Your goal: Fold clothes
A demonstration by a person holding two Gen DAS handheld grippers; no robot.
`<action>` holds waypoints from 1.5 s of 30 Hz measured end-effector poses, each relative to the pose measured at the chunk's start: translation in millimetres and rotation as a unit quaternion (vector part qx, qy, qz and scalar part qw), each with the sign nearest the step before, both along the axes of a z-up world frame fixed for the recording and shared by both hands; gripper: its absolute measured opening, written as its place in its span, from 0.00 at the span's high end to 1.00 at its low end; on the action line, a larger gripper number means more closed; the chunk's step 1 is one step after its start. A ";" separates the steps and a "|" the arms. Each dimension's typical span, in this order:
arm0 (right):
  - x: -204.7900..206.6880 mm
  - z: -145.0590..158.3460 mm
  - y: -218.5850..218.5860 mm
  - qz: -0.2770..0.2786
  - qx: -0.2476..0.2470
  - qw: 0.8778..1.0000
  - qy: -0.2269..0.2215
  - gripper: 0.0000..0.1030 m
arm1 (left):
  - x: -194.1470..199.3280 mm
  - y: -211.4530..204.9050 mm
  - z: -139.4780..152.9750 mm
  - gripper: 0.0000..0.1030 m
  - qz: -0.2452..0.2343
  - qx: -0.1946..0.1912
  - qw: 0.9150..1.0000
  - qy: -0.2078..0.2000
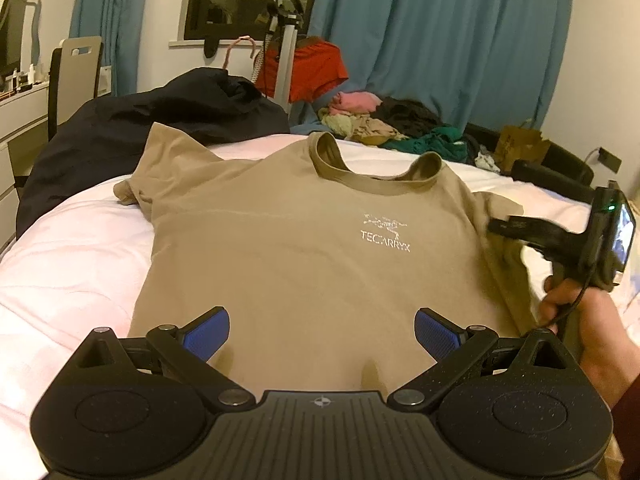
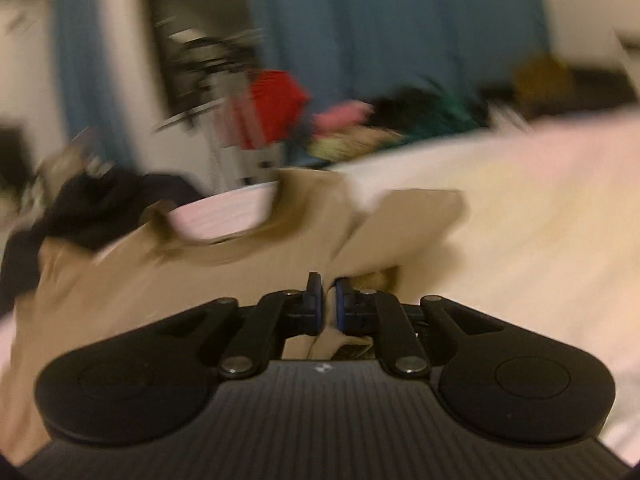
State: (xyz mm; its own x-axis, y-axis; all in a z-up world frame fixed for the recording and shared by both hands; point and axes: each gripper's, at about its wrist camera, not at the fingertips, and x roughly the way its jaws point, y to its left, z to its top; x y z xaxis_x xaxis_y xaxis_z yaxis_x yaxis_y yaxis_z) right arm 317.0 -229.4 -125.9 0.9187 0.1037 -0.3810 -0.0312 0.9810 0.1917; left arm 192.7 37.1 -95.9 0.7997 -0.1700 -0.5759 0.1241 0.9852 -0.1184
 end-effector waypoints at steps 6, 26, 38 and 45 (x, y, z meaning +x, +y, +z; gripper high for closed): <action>-3.0 -20.6 65.4 0.125 -0.060 0.990 0.023 0.88 | -3.0 1.6 1.2 0.03 0.009 0.003 1.000 -0.008; 1.9 -17.4 -43.9 0.049 0.265 0.963 0.015 0.33 | 1.4 4.4 0.1 0.03 0.005 -0.026 1.000 0.007; 11.7 -31.3 -6.3 0.043 0.153 0.985 0.059 0.90 | 11.2 9.4 -4.5 0.03 0.022 -0.043 0.999 0.012; 2.9 26.6 -66.5 -0.025 0.138 0.990 0.001 0.93 | 11.4 13.9 -0.8 0.03 0.023 -0.055 0.998 0.005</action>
